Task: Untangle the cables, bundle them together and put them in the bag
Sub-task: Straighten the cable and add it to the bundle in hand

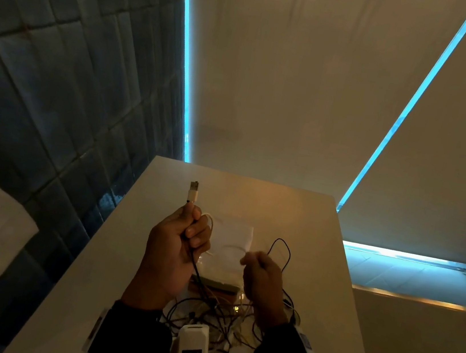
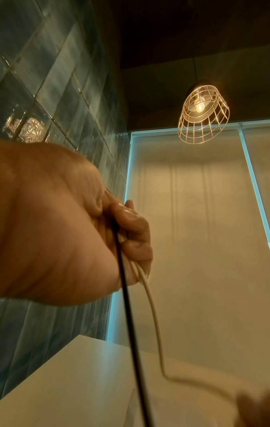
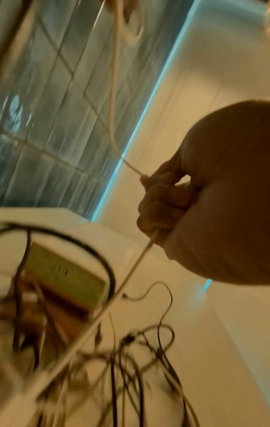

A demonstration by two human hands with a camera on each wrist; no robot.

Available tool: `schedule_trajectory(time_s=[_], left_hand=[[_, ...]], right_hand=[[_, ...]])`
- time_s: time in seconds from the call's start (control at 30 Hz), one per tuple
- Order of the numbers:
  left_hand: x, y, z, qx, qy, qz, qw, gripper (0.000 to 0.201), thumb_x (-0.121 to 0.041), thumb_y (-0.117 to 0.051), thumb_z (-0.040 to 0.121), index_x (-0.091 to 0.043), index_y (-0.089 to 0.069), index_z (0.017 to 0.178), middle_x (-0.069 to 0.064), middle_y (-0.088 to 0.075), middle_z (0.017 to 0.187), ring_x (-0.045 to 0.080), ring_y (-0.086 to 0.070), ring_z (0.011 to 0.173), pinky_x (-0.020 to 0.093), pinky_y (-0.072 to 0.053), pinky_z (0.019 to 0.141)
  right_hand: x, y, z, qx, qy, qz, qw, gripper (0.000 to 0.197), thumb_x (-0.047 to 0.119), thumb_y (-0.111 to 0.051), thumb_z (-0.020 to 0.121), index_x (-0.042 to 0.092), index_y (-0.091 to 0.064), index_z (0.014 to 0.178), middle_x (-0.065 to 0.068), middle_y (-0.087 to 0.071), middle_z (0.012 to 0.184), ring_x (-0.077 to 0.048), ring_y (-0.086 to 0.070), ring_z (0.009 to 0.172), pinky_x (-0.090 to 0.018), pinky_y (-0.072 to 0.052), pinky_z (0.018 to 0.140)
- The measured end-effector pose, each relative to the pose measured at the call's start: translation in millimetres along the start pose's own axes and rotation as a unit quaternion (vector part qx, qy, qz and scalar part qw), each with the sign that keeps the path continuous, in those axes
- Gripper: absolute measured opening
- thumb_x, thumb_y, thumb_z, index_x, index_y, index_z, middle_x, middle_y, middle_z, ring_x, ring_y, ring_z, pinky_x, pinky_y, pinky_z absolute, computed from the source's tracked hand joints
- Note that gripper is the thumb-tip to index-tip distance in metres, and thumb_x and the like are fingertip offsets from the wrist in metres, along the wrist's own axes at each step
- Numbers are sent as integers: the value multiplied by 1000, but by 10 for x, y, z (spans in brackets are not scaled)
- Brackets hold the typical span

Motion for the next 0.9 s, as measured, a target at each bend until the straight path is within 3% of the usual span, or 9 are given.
schedule_trajectory(time_s=[0.1, 0.2, 0.33, 0.43, 0.6, 0.67, 0.77, 0.9], left_hand=[[32, -12, 1, -23, 4, 20, 1000, 32, -20, -30, 101, -12, -42, 73, -5, -34, 51, 8, -32, 46, 20, -28, 47], [68, -25, -7, -49, -1, 60, 997, 32, -23, -32, 100, -12, -44, 73, -1, -38, 54, 12, -39, 50, 26, -29, 56], [84, -47, -32, -69, -15, 106, 992, 32, -22, -35, 100, -9, -52, 76, 3, -60, 62, 17, -52, 62, 31, -40, 66], [69, -40, -42, -54, -9, 92, 994, 32, -24, -36, 99, -8, -55, 79, 7, -68, 72, 20, -57, 67, 32, -45, 65], [-32, -87, -67, 4, -34, -6, 999, 26, -24, -37, 94, -11, -45, 74, 4, -52, 67, 18, -55, 66, 32, -51, 69], [-34, -115, -84, 5, -43, -18, 999, 29, -22, -34, 98, -10, -46, 74, 3, -51, 65, 17, -54, 62, 29, -52, 65], [-20, -140, -119, 14, -57, 1, 998, 28, -23, -35, 97, -11, -45, 74, 2, -48, 64, 13, -43, 53, 25, -41, 55], [-36, -134, -153, 35, -63, 22, 997, 26, -25, -37, 93, -11, -43, 72, -2, -37, 57, 10, -29, 47, 23, -29, 48]], right_hand=[[438, -69, -83, 25, 84, 59, 994, 25, 14, -48, 99, 3, -56, 78, 2, -33, 47, -13, -22, 41, -22, -20, 43], [777, -158, -228, 73, 165, 50, 982, 24, 13, -48, 99, 1, -56, 79, 6, -36, 49, -9, -27, 42, -21, -24, 43], [977, -250, -393, 159, 220, -1, 962, 23, 7, -50, 97, 10, -59, 75, 14, -46, 56, 0, -37, 50, -13, -32, 50], [974, -264, -432, 212, 212, -39, 953, 25, 5, -51, 96, 13, -59, 74, 17, -51, 59, 2, -43, 53, -8, -33, 54], [798, -218, -374, 230, 155, -55, 959, 25, 8, -50, 97, 8, -58, 74, 12, -44, 55, -2, -35, 49, -13, -31, 49], [712, -213, -353, 233, 132, -39, 963, 26, 10, -49, 98, 8, -57, 74, 10, -40, 54, -4, -31, 47, -15, -28, 47], [585, -216, -313, 236, 115, -19, 965, 27, 13, -49, 99, 8, -57, 74, 5, -35, 53, -6, -28, 46, -17, -25, 45], [349, -209, -246, 227, 110, -25, 967, 26, 13, -48, 98, 6, -57, 74, 11, -40, 51, -4, -34, 46, -15, -31, 48]])
Point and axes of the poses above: each hand's wrist, its own z-axis towards the middle knuckle, its own y-axis out of the back of the hand, x = y × z, the point moved 2 cm from there along z, towards the middle knuckle
